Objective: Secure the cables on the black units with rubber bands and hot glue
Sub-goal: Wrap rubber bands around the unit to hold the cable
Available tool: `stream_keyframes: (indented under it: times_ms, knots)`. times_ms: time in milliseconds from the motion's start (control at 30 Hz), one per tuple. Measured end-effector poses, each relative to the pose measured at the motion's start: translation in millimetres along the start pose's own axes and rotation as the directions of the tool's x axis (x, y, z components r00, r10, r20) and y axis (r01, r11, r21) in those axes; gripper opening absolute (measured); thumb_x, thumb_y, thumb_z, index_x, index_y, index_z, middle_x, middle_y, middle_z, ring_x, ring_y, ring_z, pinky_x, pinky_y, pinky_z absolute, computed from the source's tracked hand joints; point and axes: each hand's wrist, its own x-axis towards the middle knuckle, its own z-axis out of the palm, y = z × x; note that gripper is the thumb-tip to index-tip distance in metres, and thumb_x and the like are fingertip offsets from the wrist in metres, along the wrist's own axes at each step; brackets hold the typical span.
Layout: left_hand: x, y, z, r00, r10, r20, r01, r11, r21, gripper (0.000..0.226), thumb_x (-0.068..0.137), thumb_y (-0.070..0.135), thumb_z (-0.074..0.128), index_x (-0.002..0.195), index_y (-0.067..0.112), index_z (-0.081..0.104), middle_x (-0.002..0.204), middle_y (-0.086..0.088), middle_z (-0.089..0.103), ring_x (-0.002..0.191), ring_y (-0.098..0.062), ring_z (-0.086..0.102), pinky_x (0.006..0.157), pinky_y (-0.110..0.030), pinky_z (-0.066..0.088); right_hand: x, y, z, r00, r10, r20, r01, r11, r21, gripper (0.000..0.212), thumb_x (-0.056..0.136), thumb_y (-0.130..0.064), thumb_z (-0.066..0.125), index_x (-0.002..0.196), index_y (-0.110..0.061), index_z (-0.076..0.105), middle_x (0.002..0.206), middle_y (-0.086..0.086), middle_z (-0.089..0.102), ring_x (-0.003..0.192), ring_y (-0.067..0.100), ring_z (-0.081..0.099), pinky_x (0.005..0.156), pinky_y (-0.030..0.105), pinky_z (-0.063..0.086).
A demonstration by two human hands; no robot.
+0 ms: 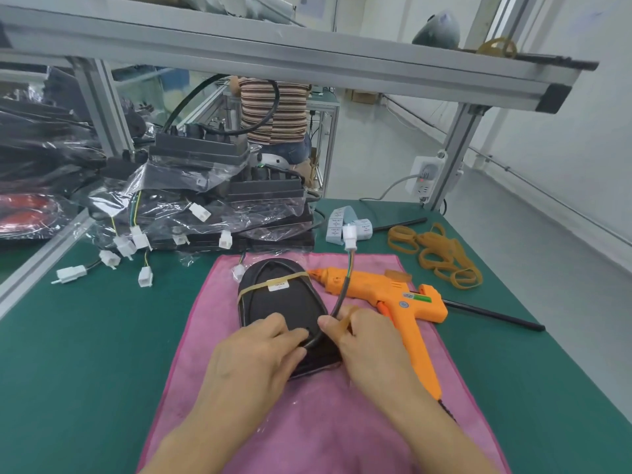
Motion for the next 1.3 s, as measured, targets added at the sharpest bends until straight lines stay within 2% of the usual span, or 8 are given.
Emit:
stream_keyframes:
  times_ms: [367,433,567,733,867,1033,1167,1300]
  knots:
    - [9.1,-10.6,11.4,0.953,-0.302,0.024,0.294,0.903,-0.314,0.011,0.077,0.017,0.080,0.084,0.025,0.079,0.079,0.019,0.053,0.082,-0.005,0.051,0.070,-0.010,0.034,43.8,10.1,-6.9,0.936,0.159,0.315,-0.133,0.986,-0.102,0.057,0.087,-0.051,0.063,0.050,-0.019,0.034,0.041,-0.010,0.031,0.043,0.012,0.031,0.047,0.025,0.025]
    - [3.8,-15.2,12.1,0.847,-0.523,-0.095,0.456,0.808,-0.373,0.032,0.074,0.019,0.082,0.104,0.024,0.074,0.109,0.007,0.058,0.110,-0.016,0.048,0.091,-0.012,0.031,47.8,12.2,-10.9,0.896,0.210,0.390,-0.180,0.977,-0.112,0.058,0.086,-0.056,0.062,0.049,-0.019,0.035,0.034,-0.011,0.029,0.039,0.009,0.029,0.046,0.024,0.025]
    - [-12.1,-26.0,17.3,0.605,-0.751,0.263,0.794,0.547,-0.264,0.078,0.083,0.051,0.065,0.144,0.012,0.036,0.146,-0.008,0.039,0.139,-0.026,0.028,0.115,-0.044,0.021,53.8,9.1,-14.5,0.838,0.258,0.480,-0.222,0.966,-0.132,0.050,0.085,-0.061,0.060,0.059,-0.020,0.046,0.059,-0.003,0.044,0.055,0.015,0.037,0.056,0.028,0.030]
    - [-17.9,-18.3,22.3,0.765,-0.599,0.236,0.627,0.777,-0.060,0.054,0.095,0.054,0.034,0.145,0.036,0.023,0.116,0.012,0.047,0.126,-0.015,0.038,0.110,-0.036,0.017,47.8,4.3,-15.5,0.777,0.280,0.563,-0.363,0.931,0.037,0.037,0.087,-0.045,0.066,0.064,-0.019,0.053,0.061,-0.001,0.053,0.049,0.011,0.041,0.051,0.023,0.029]
    - [-22.2,-20.3,20.4,0.865,-0.462,0.193,0.501,0.802,-0.325,0.050,0.092,0.051,0.036,0.137,0.054,0.015,0.137,0.026,0.044,0.132,0.000,0.034,0.116,-0.033,0.014,45.0,6.9,-16.9,0.725,0.221,0.652,-0.499,0.822,0.276,0.023,0.089,-0.019,0.068,0.070,-0.007,0.062,0.061,0.001,0.068,0.052,0.006,0.063,0.054,0.015,0.049]
    - [-22.0,-19.0,14.6,0.928,-0.362,0.087,0.299,0.587,-0.752,0.069,0.087,0.024,0.066,0.146,0.036,0.032,0.145,0.019,0.046,0.133,-0.005,0.045,0.109,-0.029,0.039,36.4,10.7,-14.0,0.726,0.128,0.676,-0.556,0.687,0.467,0.042,0.084,-0.014,0.067,0.117,0.013,0.060,0.121,0.026,0.062,0.117,0.037,0.059,0.106,0.042,0.045]
    - [-13.4,-22.9,3.3,0.849,-0.528,0.035,0.270,0.375,-0.887,0.071,0.065,0.022,0.075,0.128,0.042,0.050,0.119,0.030,0.063,0.108,0.008,0.061,0.077,-0.006,0.048,25.7,1.1,-14.7,0.737,-0.113,0.667,-0.535,0.506,0.677,0.042,0.083,-0.010,0.060,0.124,0.000,0.060,0.120,0.018,0.066,0.109,0.027,0.064,0.096,0.034,0.052]
    - [-2.9,-19.1,-0.2,0.799,-0.601,0.028,0.257,0.299,-0.919,0.072,0.058,0.033,0.076,0.127,0.034,0.055,0.115,0.030,0.065,0.110,0.011,0.058,0.078,-0.003,0.045,27.0,-13.8,-14.8,0.821,-0.123,0.558,-0.436,0.495,0.752,0.028,0.094,0.001,0.048,0.118,0.001,0.062,0.119,0.019,0.066,0.100,0.026,0.066,0.095,0.035,0.053]
